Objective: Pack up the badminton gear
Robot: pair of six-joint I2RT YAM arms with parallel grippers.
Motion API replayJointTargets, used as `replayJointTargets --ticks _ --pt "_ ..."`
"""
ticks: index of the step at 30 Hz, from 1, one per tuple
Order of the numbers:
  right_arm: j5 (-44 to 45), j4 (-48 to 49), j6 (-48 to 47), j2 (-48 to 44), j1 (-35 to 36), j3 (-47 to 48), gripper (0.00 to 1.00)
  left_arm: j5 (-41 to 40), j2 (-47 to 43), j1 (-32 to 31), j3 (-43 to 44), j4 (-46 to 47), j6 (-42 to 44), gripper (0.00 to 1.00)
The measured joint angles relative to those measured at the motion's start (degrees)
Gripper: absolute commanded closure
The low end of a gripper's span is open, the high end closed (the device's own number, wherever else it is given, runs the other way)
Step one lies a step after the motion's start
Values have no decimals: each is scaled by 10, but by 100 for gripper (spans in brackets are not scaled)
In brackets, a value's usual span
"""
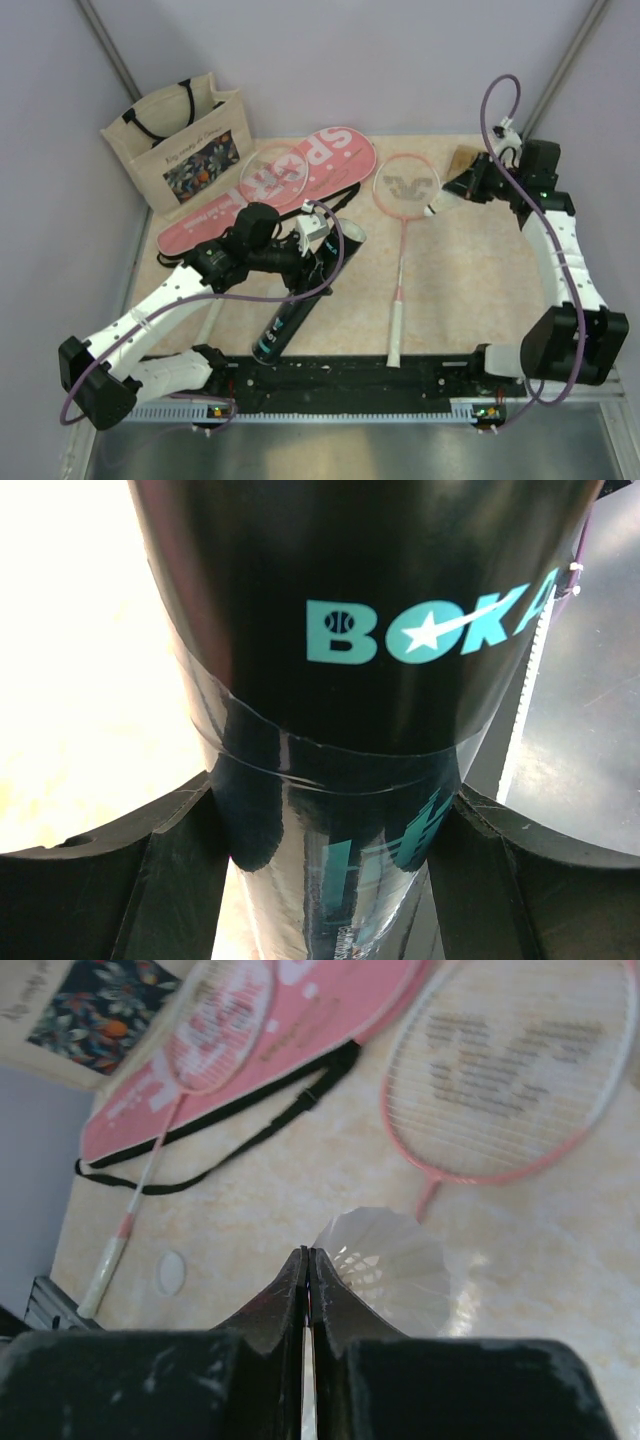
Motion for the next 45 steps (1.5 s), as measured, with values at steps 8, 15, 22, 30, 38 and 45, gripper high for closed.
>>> replayJointTargets --ticks 8,15,22,30,38,45 --pt "15 151 86 -113 193 -9 100 -12 2 0 6 -7 0 58" --pt "40 251 125 -159 280 -22 100 -13 6 0 8 -12 0 57" --pt "54 281 154 -160 356 -37 100 -17 6 0 8 -16 0 57" --pt "47 317 188 -160 395 -72 100 -34 8 0 8 -43 -2 58" --pt "51 289 187 -188 413 -97 100 -44 10 1 8 -52 -2 58" --pt "54 235 170 -206 415 -97 100 -43 10 1 13 -48 0 57"
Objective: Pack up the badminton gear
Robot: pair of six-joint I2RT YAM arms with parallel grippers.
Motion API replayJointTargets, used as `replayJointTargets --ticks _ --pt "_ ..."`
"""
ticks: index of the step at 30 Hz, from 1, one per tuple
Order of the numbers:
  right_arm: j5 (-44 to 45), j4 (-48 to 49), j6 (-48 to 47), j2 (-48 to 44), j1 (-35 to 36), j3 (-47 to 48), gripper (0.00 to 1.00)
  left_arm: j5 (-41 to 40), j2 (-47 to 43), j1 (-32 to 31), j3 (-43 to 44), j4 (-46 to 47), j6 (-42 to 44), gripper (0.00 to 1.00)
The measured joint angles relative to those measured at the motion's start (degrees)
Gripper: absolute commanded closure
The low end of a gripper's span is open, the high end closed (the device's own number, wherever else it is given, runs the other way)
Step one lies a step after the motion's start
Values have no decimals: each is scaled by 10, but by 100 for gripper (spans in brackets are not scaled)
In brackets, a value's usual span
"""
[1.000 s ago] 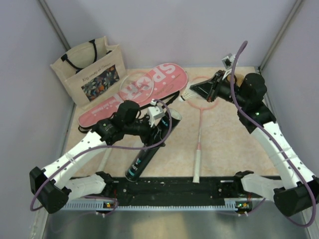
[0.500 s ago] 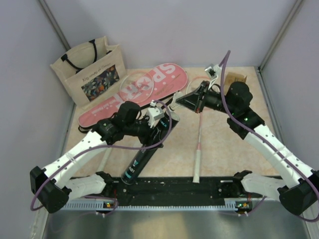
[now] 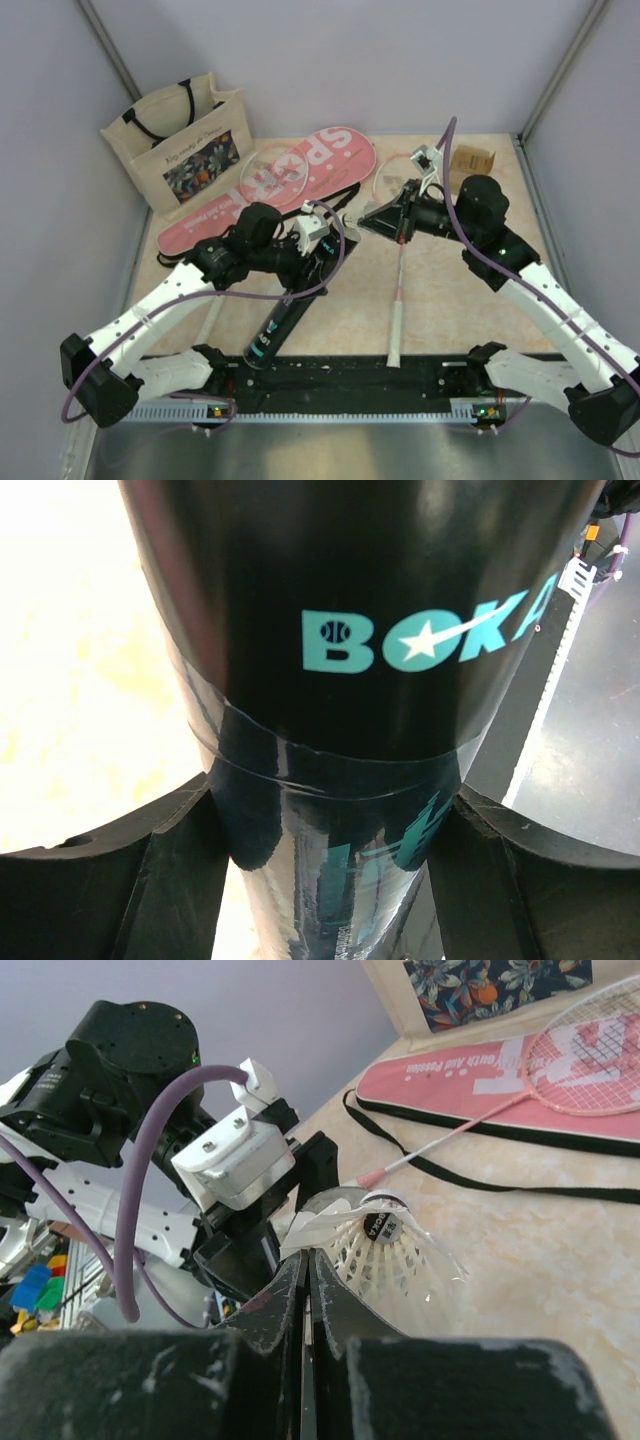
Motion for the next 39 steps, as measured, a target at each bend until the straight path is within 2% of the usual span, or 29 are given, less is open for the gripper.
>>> replayJointTargets --ticks 8,20,27,33,39 --pt "-2 -33 -9 -2 0 6 100 0 0 0 0 0 1 57" --pt "5 -104 -58 7 0 79 100 -12 -40 -1 -26 28 60 57" --pt "-2 -155 -79 7 0 120 100 -12 -33 -1 -26 36 76 58" --pt "-11 -165 -78 7 0 119 100 -9 -29 -1 -26 39 78 58" --pt "-26 -103 -47 2 0 53 100 5 -34 -1 -28 48 77 58"
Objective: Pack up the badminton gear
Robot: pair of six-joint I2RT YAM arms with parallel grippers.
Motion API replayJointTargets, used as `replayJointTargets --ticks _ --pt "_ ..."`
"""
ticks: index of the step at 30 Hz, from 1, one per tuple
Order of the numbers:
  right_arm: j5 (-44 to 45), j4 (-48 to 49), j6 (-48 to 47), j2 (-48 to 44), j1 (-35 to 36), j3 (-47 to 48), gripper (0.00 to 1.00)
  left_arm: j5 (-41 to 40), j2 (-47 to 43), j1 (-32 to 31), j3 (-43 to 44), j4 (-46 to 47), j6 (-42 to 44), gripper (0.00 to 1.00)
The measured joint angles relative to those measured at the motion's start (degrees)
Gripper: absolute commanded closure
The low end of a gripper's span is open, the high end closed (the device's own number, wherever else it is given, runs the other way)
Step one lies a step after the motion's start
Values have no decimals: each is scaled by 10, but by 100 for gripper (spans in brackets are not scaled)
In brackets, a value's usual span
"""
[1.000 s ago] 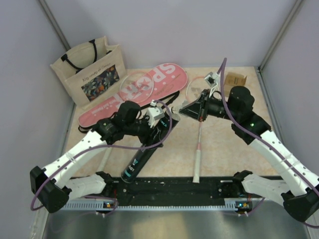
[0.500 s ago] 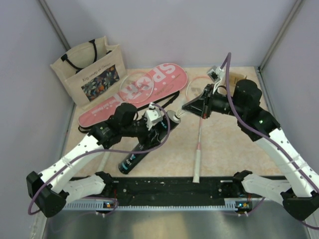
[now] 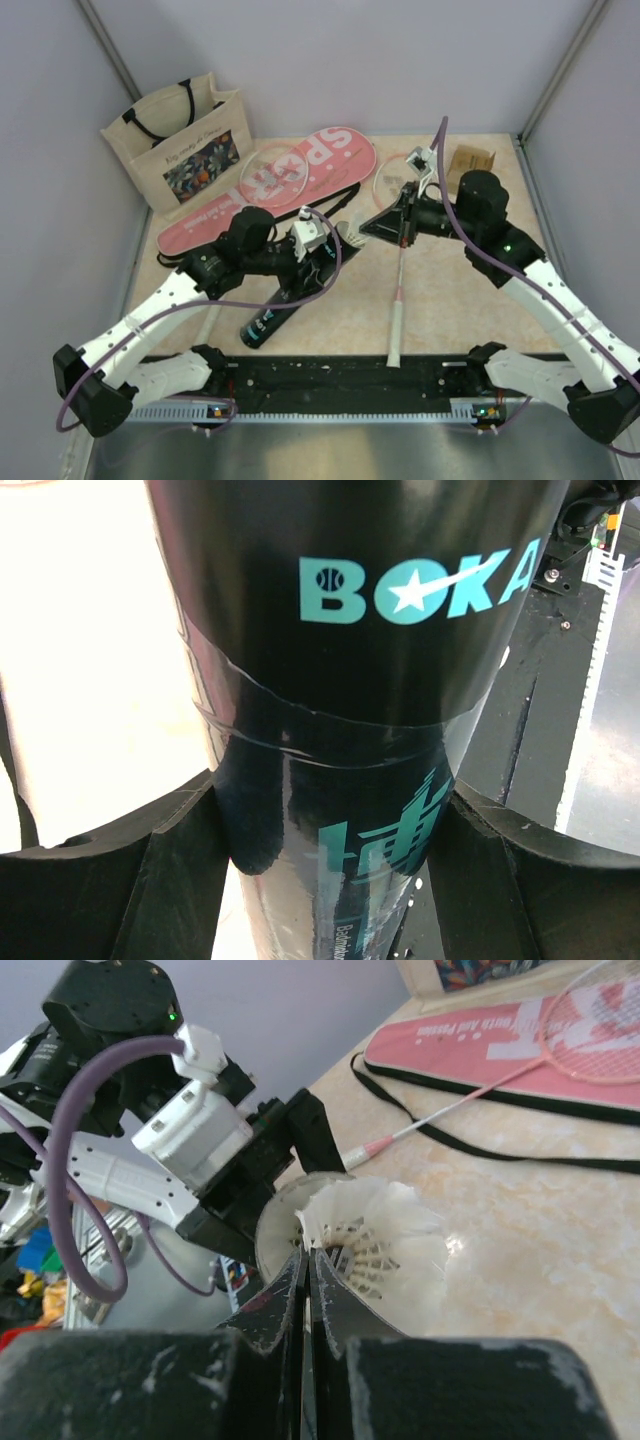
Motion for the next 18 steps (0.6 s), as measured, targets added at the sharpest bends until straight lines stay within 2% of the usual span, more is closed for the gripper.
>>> replayJointTargets --ticks 8,18 --pt "-30 84 45 17 4 -58 100 -2 -6 0 -6 4 -10 58" --pt "-45 140 60 52 24 -68 100 -3 -6 0 -6 5 -14 59"
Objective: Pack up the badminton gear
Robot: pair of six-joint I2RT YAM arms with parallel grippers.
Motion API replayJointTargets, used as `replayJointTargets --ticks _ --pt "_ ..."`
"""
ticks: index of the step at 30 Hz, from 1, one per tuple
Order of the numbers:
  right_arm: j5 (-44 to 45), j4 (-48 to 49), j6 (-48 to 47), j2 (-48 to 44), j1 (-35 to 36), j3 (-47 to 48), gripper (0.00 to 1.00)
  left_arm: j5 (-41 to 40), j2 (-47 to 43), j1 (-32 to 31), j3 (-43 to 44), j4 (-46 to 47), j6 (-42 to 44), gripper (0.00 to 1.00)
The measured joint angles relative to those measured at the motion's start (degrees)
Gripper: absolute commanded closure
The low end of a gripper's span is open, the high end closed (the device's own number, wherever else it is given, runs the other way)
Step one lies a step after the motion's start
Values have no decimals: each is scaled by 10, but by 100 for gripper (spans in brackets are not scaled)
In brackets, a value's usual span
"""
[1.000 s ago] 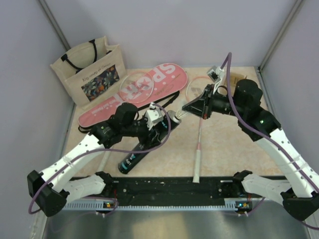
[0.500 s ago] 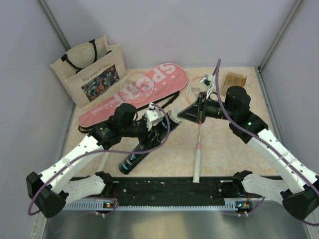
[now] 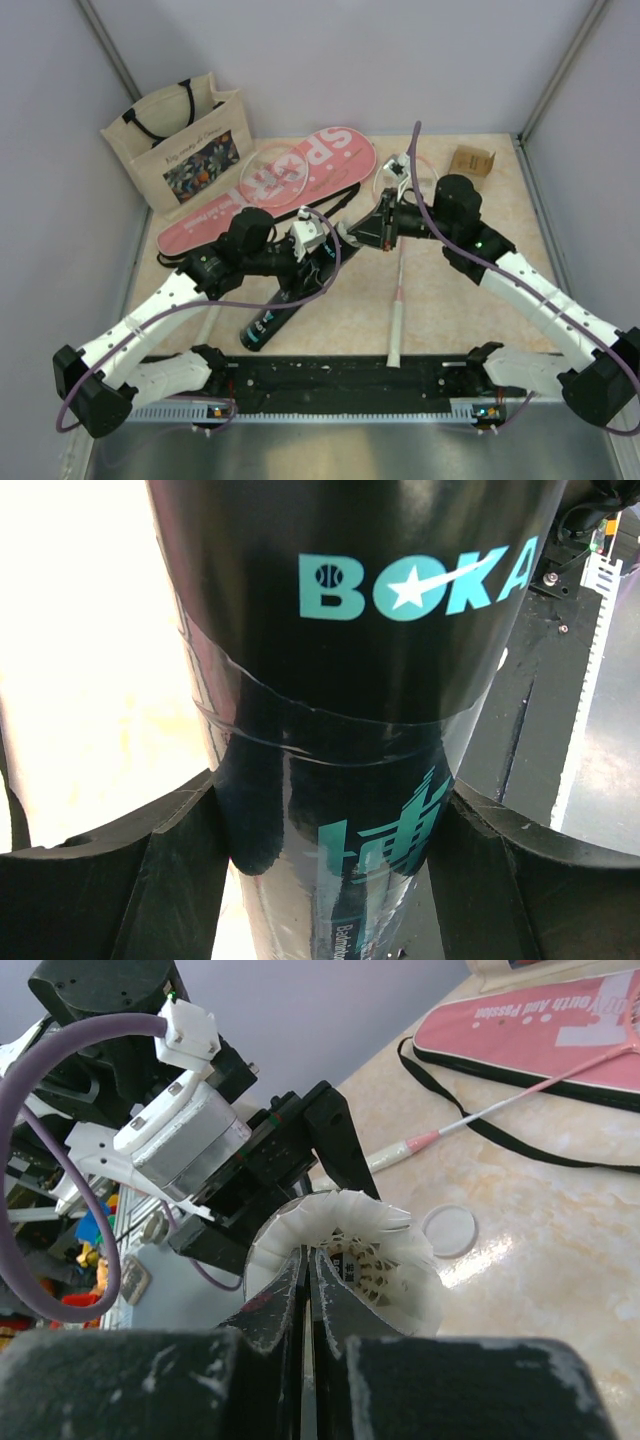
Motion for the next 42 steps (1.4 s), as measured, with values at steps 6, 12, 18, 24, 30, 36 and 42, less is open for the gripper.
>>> replayJointTargets --ticks 6,12,18,24,30,36,42 --pt "1 4 -2 21 20 0 100 0 0 0 0 -5 0 59" --pt "3 12 -11 36 29 0 100 -4 0 0 0 -17 0 60" --pt "5 14 -11 48 34 0 100 -13 0 0 0 -29 0 61" --pt "-11 12 -26 65 35 0 95 -20 0 0 -1 -43 3 62" --pt "-40 12 -36 83 36 0 87 -19 1 -2 -1 -54 10 62" --pt "-42 5 -35 86 37 1 68 -20 1 -3 -1 -66 12 62" --pt "30 -55 -27 63 38 27 47 -24 -5 -3 -3 -61 5 63"
